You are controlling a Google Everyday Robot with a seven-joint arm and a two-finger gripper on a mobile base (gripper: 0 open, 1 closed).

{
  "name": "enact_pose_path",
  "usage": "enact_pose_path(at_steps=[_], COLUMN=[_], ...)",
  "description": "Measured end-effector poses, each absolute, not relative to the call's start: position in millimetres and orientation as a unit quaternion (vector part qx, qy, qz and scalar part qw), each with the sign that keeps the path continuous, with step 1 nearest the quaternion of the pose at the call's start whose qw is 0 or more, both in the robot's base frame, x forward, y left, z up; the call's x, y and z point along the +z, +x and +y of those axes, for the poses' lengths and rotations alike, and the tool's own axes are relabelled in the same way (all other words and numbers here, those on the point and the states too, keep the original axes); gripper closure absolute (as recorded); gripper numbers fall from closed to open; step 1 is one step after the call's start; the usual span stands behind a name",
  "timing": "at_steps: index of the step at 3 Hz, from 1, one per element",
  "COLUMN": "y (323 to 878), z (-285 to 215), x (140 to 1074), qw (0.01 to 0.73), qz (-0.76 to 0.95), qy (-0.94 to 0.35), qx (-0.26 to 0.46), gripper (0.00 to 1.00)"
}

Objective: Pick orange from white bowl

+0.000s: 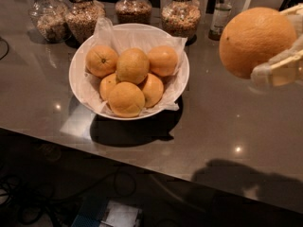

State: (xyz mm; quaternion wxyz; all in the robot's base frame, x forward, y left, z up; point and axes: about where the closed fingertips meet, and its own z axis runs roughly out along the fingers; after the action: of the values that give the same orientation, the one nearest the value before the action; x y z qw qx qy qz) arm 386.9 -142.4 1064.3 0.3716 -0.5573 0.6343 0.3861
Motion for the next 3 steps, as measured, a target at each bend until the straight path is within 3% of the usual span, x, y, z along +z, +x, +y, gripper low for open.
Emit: enact_pose_path(at_steps=[2,3], y=[384.7,358.0], z=[-133.7,-89.6], x=[1066.7,1076.4], qw=[0.384,0.429], qz=[0.63,0.587], qy=[-0.546,-0.511], qx=[0.396,0.458], gripper=[1.0,1.0])
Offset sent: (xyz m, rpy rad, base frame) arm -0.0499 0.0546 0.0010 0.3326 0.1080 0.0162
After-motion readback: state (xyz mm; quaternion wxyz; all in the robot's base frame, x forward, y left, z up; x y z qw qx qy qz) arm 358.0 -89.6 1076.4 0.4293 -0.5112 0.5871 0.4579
